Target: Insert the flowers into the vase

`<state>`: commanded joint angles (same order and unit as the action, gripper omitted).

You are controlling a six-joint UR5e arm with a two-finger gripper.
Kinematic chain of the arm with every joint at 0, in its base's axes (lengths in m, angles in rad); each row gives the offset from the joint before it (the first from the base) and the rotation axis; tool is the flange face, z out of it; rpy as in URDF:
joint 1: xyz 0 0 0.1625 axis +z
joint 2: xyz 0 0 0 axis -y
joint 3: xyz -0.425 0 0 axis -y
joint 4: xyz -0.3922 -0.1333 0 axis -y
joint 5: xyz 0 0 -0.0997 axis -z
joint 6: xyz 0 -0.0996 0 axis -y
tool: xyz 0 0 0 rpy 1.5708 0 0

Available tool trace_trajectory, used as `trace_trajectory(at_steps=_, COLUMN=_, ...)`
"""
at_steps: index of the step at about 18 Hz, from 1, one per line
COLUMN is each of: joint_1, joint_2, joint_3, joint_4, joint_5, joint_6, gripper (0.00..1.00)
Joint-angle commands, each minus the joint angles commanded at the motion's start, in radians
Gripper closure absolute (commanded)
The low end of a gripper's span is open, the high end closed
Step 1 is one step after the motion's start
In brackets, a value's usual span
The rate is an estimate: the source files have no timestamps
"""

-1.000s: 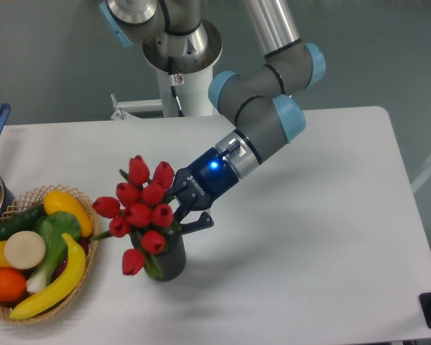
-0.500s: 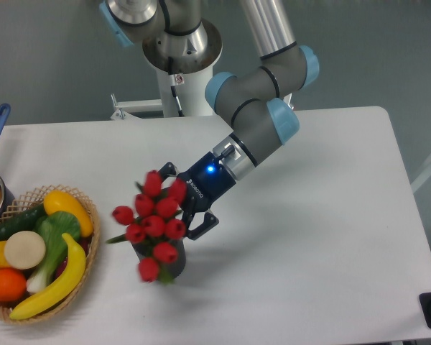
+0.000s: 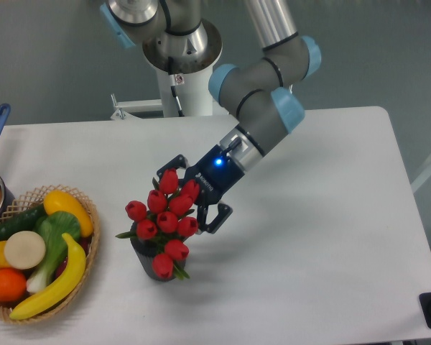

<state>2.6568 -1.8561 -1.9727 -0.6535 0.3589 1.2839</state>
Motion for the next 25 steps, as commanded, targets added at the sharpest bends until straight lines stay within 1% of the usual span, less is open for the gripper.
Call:
trace_trajectory(at_steps=3, joint_1=0.02, joint_2=0.02, joint_3=-0.006, joint_4=0.0, joint_5=0.02, joint_6=0.003, gripper=0.0)
trace_trajectory(at_steps=5, joint_1=0.035, joint_2=0.049, joint_3=-0.008, joint_4=0.0, joint_5=0.124, joint_6=0.005, gripper=0.0)
trace_trajectory(at_steps=7, joint_1=0.044, joint_2=0.083, joint_3=-0.008, joint_4=0.002, joint_5=0.268, joint_6=0.008, gripper=0.0)
trace_trajectory(at_steps=9, joint_1=0.054, joint_2=0.095, joint_3=-0.005, joint_4=0.002, joint_5=0.389, joint_6=0.011, gripper=0.0)
trace_trajectory(at_steps=10, joint_1=0.058, joint_2=0.098, joint_3=-0.003, joint_4=0.002, joint_5=0.428, joint_6=0.012, gripper=0.0)
trace_trajectory(at_steps=12, joint_1=0.086, joint_2=0.098, joint_3=0.005, joint_4=0.002, joint_5=0.483, joint_6=0.012, gripper=0.0)
trace_trajectory(at_steps=14, joint_1=0.115, joint_2=0.069, joint_3=0.034, joint_4=0.002, joint_5=0.517, joint_6=0.014, gripper=0.0)
trace_trajectory(at_steps=15, joint_1=0.123, joint_2=0.049, joint_3=0.05, joint_4=0.002, joint_5=0.552, joint_6=0.015, gripper=0.0)
trace_trajectory(at_steps=16, joint_1=0.129, joint_2=0.049, joint_3=0.064, joint_4=0.002, joint_5=0.601, joint_6=0.017, gripper=0.0)
trace_trajectory(at_steps=18, joint_1=0.129, joint_2=0.048, joint_3=0.092, joint_4=0.0, joint_5=0.726, joint_6=0.018, gripper=0.0)
trace_trajectory(at_steps=19, joint_1=0.13, joint_2=0.045, joint_3=0.101, joint_4=-0.002, joint_5=0.815, joint_6=0.018, gripper=0.0)
trace_trajectory(at_steps=21, joint_1=0.13, joint_2=0.045, joint_3=0.098, joint_4=-0.009, joint_5=1.004, joint_6=0.018, gripper=0.0)
trace_trajectory(at_steps=22, joint_1=0.129, joint_2=0.045, joint_3=0.094, joint_4=-0.009, joint_5=1.053, joint_6=0.018, gripper=0.0)
trace_trajectory(at_steps=25, joint_1=0.134, joint_2=0.04, joint_3=0.1, joint_4=-0.011, joint_5=1.075, joint_6=0.018, gripper=0.0)
